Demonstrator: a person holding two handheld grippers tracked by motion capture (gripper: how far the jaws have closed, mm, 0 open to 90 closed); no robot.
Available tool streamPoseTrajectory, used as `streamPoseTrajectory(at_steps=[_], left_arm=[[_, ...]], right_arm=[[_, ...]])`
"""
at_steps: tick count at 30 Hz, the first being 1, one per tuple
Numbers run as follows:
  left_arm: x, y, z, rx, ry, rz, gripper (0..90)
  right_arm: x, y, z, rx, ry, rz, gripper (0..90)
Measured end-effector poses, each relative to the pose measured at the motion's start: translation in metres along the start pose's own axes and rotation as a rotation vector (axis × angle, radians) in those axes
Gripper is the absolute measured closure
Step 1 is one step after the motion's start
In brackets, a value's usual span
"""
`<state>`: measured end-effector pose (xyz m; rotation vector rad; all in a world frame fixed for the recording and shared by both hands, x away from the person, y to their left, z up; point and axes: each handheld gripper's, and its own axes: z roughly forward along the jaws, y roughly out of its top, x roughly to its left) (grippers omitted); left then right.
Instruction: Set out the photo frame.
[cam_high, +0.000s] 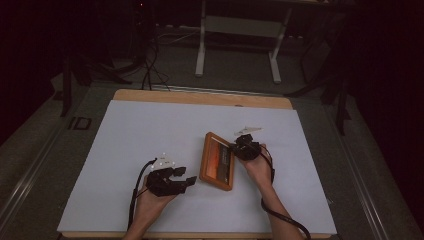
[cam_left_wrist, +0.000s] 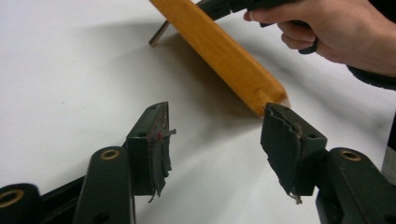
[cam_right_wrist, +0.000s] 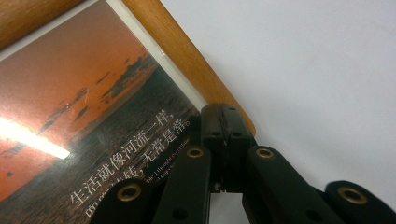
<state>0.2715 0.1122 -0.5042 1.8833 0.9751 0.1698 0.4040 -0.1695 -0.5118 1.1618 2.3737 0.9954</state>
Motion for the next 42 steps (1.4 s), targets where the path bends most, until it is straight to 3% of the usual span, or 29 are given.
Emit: streamPoseTrajectory(at_steps=[5, 12, 16, 33, 42], left_arm=[[-0.004, 0.001, 0.002, -0.010, -0.023, -0.012, 38.3], [-0.013, 0.006, 0.014, 0.012, -0.049, -0.014, 33.3], [-0.018, 0.008, 0.024, 0.026, -0.037, -0.029, 33.5], [-0.016, 0.021, 0.044, 0.037, -0.043, -0.186, 46.4], [-0.018, 0.028, 0.051, 0.080, 0.004, -0.200, 48.9]], right_arm=[[0.000, -0.001, 0.000, -0.004, 0.001, 0.008, 90.0], [0.000, -0.001, 0.000, -0.005, 0.001, 0.008, 90.0], [0.000, -0.002, 0.000, -0.012, -0.002, 0.016, 90.0], [-0.001, -0.004, 0.000, -0.031, 0.006, 0.026, 90.0], [0.001, -0.005, -0.001, -0.032, -0.004, 0.004, 90.0]])
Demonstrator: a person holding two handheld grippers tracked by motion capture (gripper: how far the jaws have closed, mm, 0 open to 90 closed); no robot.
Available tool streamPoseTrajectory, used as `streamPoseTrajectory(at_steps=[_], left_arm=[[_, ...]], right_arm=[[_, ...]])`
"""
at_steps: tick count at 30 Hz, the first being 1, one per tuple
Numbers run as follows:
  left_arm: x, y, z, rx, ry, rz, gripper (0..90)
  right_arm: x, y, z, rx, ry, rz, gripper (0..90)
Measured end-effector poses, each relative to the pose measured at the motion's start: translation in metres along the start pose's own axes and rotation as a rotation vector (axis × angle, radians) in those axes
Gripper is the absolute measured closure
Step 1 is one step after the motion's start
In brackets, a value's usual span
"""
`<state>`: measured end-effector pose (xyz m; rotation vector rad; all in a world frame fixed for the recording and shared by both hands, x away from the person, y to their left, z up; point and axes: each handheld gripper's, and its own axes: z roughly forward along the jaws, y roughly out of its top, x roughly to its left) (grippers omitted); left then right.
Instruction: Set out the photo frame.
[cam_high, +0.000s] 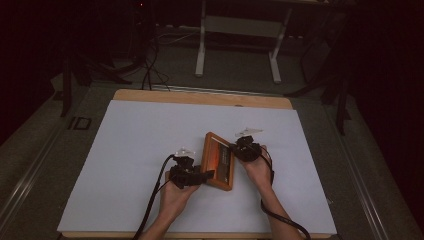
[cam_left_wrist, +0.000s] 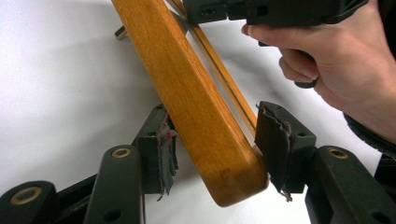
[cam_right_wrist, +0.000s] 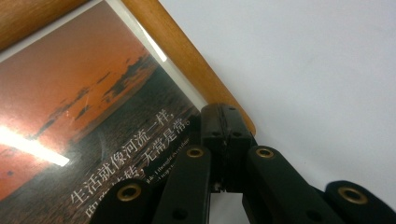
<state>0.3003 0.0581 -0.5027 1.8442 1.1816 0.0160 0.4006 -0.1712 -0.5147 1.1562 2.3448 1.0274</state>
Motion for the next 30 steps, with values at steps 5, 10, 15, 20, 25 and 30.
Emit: streamPoseTrajectory(at_steps=[5, 10, 15, 20, 25, 30], left_arm=[[-0.001, 0.001, 0.001, 0.006, 0.018, -0.006, 49.9], [0.002, 0.000, 0.004, 0.001, 0.029, -0.020, 53.5], [-0.003, 0.002, 0.004, -0.014, 0.033, -0.004, 56.1], [-0.013, 0.005, 0.004, -0.043, 0.049, 0.040, 60.2], [-0.032, 0.010, 0.006, -0.073, 0.063, 0.121, 65.1], [-0.053, 0.014, 0.009, -0.086, 0.089, 0.237, 66.9]], right_arm=[[0.000, -0.001, -0.002, -0.002, 0.007, -0.011, 90.0], [-0.003, -0.006, -0.010, -0.018, 0.009, -0.002, 87.8], [-0.007, -0.014, -0.022, -0.024, -0.006, -0.013, 86.2], [-0.010, -0.020, -0.045, -0.082, -0.011, 0.008, 83.4], [-0.005, -0.018, -0.075, -0.148, -0.022, -0.013, 80.2], [0.000, -0.015, -0.107, -0.223, -0.034, -0.034, 79.8]])
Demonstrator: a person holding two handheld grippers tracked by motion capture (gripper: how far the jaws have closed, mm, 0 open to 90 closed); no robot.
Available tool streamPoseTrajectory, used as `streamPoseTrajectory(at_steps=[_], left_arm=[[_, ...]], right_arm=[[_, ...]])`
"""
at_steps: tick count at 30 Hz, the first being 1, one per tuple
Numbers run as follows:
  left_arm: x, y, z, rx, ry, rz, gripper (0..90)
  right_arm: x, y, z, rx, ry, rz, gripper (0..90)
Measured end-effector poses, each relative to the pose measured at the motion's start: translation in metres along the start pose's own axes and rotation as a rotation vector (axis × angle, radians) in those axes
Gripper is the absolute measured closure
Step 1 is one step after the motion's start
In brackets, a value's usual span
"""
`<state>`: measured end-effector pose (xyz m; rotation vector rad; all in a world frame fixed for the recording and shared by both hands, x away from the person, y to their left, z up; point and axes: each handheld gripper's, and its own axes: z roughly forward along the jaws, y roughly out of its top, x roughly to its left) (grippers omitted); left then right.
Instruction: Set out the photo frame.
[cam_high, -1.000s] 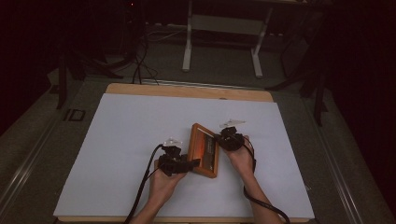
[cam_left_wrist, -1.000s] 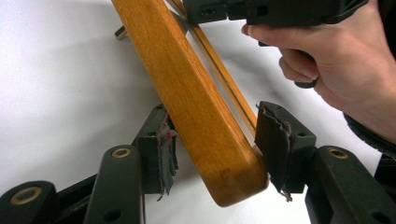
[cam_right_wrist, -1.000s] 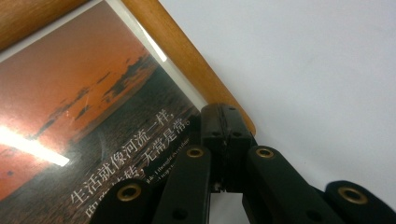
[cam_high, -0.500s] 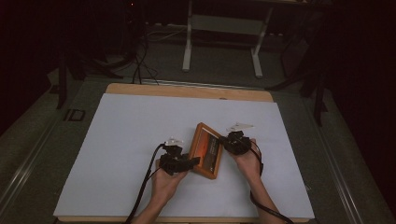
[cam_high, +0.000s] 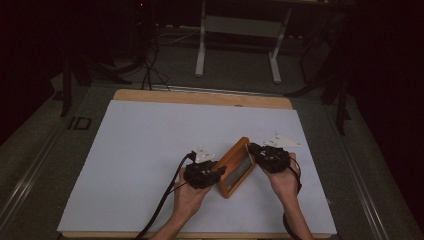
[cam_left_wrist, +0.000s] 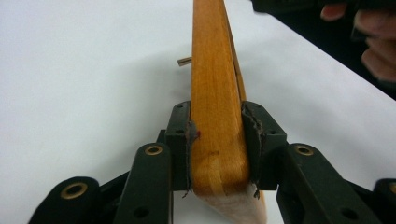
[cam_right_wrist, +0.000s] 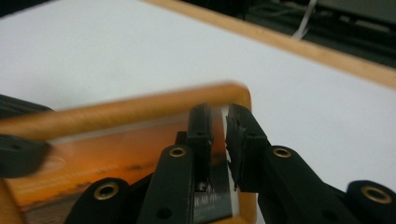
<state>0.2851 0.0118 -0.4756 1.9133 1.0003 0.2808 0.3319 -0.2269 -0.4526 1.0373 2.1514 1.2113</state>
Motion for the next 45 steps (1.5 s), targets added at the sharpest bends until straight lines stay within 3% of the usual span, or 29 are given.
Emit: streamPoseTrajectory(at_steps=[5, 8, 14, 17, 22, 25, 33, 39, 45], left_arm=[[-0.016, 0.003, 0.000, -0.014, -0.015, 0.109, 67.9], [-0.021, 0.003, 0.000, -0.019, -0.027, 0.137, 68.3], [-0.021, 0.001, 0.001, -0.035, -0.090, 0.127, 68.3], [-0.019, -0.001, 0.002, -0.041, -0.133, 0.101, 67.0], [-0.016, -0.014, 0.008, -0.052, -0.142, 0.081, 53.6], [-0.016, -0.022, 0.010, -0.045, -0.135, 0.095, 51.2], [-0.015, -0.046, 0.020, 0.010, -0.147, 0.115, 56.3], [-0.018, -0.051, 0.025, 0.003, -0.155, 0.119, 64.4], [-0.020, -0.053, 0.025, -0.019, -0.130, 0.159, 66.9]], right_arm=[[0.003, 0.008, -0.016, -0.012, -0.012, -0.052, 89.6], [0.003, 0.009, -0.017, -0.012, -0.019, -0.059, 90.0], [0.000, 0.003, -0.016, -0.006, -0.028, -0.040, 90.0], [0.000, 0.001, -0.019, -0.010, -0.032, -0.039, 90.0], [-0.001, -0.004, -0.024, -0.032, -0.036, -0.031, 90.0], [-0.001, -0.006, -0.025, -0.036, -0.035, -0.029, 90.0], [-0.002, -0.008, -0.026, -0.054, -0.031, -0.015, 90.0], [-0.003, -0.010, -0.028, -0.060, -0.026, -0.007, 90.0], [-0.003, -0.011, -0.028, -0.065, -0.025, -0.004, 90.0]])
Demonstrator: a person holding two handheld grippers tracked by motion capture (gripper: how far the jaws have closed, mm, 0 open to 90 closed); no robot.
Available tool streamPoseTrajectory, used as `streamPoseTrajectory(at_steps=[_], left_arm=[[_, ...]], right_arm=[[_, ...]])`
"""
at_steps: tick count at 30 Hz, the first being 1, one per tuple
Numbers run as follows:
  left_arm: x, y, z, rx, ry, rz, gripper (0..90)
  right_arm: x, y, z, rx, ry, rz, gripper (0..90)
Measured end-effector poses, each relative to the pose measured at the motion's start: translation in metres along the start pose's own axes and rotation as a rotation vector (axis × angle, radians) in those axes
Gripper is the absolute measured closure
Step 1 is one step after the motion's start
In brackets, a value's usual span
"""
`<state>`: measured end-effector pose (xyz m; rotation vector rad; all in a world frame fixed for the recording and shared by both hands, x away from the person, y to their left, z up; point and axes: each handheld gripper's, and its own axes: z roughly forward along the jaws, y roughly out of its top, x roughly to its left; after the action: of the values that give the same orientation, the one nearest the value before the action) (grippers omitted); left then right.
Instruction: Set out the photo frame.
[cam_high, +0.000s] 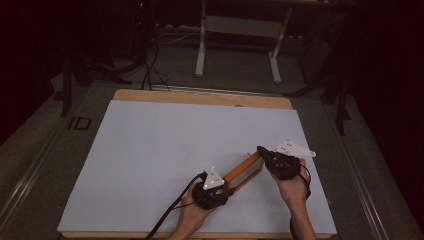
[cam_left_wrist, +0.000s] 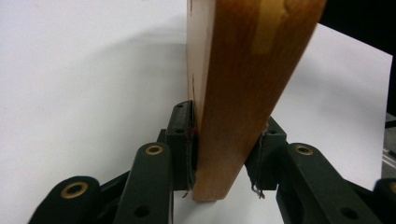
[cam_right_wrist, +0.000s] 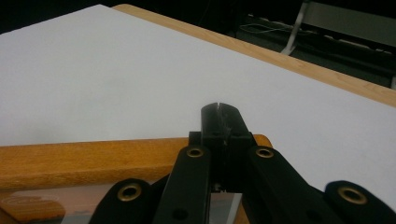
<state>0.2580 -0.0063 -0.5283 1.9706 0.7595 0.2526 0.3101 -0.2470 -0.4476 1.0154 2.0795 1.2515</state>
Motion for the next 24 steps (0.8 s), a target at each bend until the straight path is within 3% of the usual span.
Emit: streamPoseTrajectory(at_steps=[14, 24], left_arm=[[-0.001, 0.001, -0.001, 0.003, 0.025, 0.043, 68.7], [-0.001, 0.009, -0.004, 0.047, 0.029, 0.124, 68.9]], right_arm=[[0.002, -0.002, -0.001, -0.015, -0.012, -0.009, 90.0], [-0.004, 0.000, -0.012, -0.056, -0.018, 0.012, 87.4]])
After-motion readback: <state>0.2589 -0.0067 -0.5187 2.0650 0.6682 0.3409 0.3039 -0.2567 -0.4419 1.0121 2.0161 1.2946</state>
